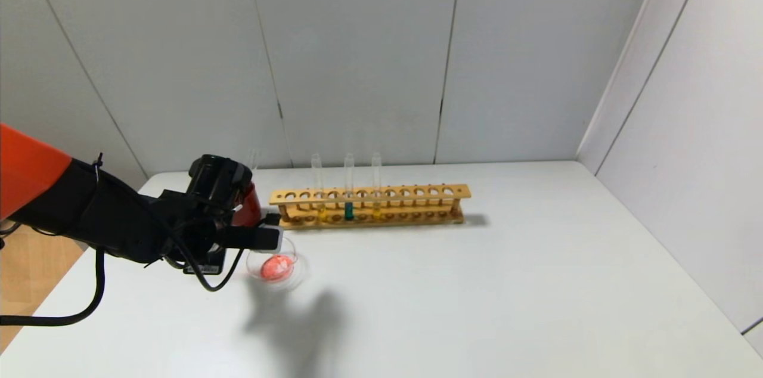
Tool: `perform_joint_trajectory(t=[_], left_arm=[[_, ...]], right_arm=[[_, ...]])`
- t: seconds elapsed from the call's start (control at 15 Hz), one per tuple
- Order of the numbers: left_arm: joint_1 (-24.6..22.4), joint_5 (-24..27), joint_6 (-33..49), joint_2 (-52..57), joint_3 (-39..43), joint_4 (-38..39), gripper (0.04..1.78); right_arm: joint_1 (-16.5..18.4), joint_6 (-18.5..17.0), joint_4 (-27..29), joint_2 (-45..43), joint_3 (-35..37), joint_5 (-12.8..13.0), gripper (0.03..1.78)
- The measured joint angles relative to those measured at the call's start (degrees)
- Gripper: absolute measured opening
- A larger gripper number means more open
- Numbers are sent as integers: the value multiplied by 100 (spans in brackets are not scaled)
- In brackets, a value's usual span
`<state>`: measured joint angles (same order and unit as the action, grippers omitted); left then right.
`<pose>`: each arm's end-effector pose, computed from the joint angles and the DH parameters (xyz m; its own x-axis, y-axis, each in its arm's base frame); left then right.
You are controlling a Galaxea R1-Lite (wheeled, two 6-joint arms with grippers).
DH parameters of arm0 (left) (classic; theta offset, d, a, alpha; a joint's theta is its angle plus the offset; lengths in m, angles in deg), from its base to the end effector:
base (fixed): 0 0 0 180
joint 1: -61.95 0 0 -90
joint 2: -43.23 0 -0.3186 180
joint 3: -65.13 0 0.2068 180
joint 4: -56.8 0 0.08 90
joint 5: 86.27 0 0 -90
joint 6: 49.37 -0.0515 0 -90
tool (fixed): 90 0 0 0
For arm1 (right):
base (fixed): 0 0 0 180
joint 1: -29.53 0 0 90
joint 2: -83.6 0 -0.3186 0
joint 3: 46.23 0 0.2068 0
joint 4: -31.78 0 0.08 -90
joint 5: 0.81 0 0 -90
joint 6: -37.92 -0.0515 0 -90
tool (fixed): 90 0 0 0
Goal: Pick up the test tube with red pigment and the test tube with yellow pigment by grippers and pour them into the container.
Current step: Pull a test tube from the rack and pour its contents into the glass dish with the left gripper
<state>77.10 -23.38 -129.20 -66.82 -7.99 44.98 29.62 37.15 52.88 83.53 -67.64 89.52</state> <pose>0.3512 -0.0708 0.0804 0.6856 0.2865 -0.6692 0.7042 -0.0278 0.7095 0.0053 -0.0003 0.0762 1.0000 -0.0073 0.0066 0.0072 0.9999 0.0135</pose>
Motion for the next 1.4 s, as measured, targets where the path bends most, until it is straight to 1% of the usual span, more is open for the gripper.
perform_joint_trajectory(t=[0.33,0.47,0.6,0.87,1.07,1.2,1.4], left_arm=[[80,-276,-173,61,1,-7,32],[122,-364,-363,82,1,-2,32],[201,-662,-463,82,-13,22,32],[341,-761,-579,72,-71,11,32],[500,-1015,-667,63,-79,30,32],[581,-1067,-689,63,-84,28,32],[627,-1362,-809,77,-71,11,32]], right_arm=[[0,-2,0,0,0,0,175],[0,0,0,0,0,2,175],[0,0,0,0,0,0,175],[0,0,-2,0,0,2,175],[0,-2,-2,0,0,0,175],[0,0,-2,0,0,0,175],[-2,-2,0,0,0,2,175]])
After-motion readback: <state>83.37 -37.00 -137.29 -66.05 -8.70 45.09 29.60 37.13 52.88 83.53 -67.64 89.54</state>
